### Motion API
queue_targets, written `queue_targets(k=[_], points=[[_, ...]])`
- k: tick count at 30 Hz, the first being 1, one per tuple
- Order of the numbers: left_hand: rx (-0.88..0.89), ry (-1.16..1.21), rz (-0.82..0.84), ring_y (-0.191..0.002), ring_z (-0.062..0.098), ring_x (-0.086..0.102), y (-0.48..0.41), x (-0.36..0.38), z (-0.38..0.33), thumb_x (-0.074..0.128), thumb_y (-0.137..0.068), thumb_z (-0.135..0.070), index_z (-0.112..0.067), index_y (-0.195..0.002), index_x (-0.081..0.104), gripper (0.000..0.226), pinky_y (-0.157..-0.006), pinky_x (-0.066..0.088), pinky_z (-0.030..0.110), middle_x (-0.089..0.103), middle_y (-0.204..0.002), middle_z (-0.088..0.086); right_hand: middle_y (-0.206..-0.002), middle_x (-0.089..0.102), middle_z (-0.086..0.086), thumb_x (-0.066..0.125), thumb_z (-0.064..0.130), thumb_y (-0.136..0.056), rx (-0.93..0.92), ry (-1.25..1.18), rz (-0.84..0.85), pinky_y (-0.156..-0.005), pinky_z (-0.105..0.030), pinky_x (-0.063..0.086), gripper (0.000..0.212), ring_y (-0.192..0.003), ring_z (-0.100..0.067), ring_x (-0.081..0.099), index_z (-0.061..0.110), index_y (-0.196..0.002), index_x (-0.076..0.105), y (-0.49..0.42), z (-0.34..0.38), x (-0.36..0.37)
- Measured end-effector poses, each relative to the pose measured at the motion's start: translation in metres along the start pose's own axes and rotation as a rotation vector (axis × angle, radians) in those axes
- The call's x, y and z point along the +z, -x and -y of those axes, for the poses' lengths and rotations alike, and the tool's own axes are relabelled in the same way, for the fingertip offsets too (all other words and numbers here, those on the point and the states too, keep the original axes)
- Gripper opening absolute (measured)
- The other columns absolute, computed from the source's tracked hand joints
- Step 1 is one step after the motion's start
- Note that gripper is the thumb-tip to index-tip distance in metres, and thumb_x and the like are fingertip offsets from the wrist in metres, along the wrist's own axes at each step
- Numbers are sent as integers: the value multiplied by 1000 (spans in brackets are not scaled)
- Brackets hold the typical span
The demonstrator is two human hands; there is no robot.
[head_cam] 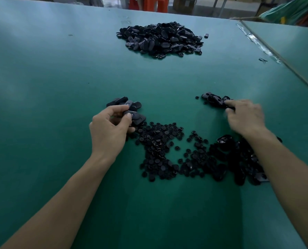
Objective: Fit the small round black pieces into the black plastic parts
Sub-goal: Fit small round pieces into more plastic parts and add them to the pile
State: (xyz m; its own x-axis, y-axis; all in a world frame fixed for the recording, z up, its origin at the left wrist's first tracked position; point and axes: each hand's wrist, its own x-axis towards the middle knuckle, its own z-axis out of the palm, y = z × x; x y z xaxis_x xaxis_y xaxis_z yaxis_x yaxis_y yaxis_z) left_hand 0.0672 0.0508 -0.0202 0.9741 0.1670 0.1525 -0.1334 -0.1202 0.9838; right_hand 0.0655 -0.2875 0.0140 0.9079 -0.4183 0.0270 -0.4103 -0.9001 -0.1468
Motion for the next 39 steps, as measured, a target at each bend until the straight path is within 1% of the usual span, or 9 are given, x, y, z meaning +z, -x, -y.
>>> queue_targets(k=[4,8,11,19,23,25,29,33,39], points=[[-40,4,-40,-62,11,72,-4,0,-1,69,-91,-9,-33,-96,71,25,-72,63,47,73,-82,-16,-128,60,-18,54,23,-99,-22,-60,-76,-103,-42,44,30,-118,-38,52,25,-127,64,2,1,3],[-44,-45,-51,-64,14,74,-4,1,0,68,-93,-13,-28,-115,68,26,-69,62,31,73,-106,5,-117,63,-18,63,20,-95,18,-233,-65,-101,-36,45,23,-107,-32,59,23,-116,70,0,1,1],[42,-99,-49,-64,11,74,-1,1,-3,70,-92,-13,-40,-105,65,30,-65,59,23,66,-117,7,-108,66,-15,72,16,-89,75,-355,-43,-96,-29,43,28,-103,-28,60,14,-116,70,-2,1,-1],[256,-96,1,-56,3,54,17,7,-16,72,-89,-8,-26,-86,69,20,-56,45,14,63,-66,-13,-89,66,-5,77,16,-85,95,-496,-77,-76,-23,38,15,-80,-16,58,22,-91,65,2,-4,0],[299,-49,149,-50,6,46,38,15,-23,72,-89,-13,-21,-87,70,9,-48,40,18,55,-59,-4,-84,69,2,73,20,-88,62,-678,-119,-71,-24,43,11,-77,-15,64,23,-97,66,20,4,-6],[278,-12,222,-49,18,48,46,19,-25,73,-87,-26,-24,-88,71,2,-46,41,23,58,-62,0,-82,70,5,72,20,-90,-28,-788,-65,-66,-18,46,14,-72,-9,67,27,-102,68,39,17,-12],[191,63,331,-56,37,50,49,21,-25,78,-80,-36,-32,-103,71,25,-52,45,29,71,-75,-1,-77,73,7,72,22,-86,-255,-972,212,-61,-10,48,26,-66,1,64,35,-108,69,86,48,-19],[110,112,429,-58,25,44,45,19,-23,81,-76,-32,-38,-114,68,40,-59,45,34,77,-85,-7,-73,74,-1,70,18,-87,-292,-1216,364,-58,-11,47,16,-60,-5,64,18,-103,69,114,73,-13],[63,199,457,-72,11,69,43,17,-25,75,-79,-27,-24,-104,74,25,-68,55,18,78,-89,-5,-82,76,-2,74,25,-78,-323,-1241,366,-65,-16,52,28,-68,-10,68,14,-105,72,124,85,-11]])
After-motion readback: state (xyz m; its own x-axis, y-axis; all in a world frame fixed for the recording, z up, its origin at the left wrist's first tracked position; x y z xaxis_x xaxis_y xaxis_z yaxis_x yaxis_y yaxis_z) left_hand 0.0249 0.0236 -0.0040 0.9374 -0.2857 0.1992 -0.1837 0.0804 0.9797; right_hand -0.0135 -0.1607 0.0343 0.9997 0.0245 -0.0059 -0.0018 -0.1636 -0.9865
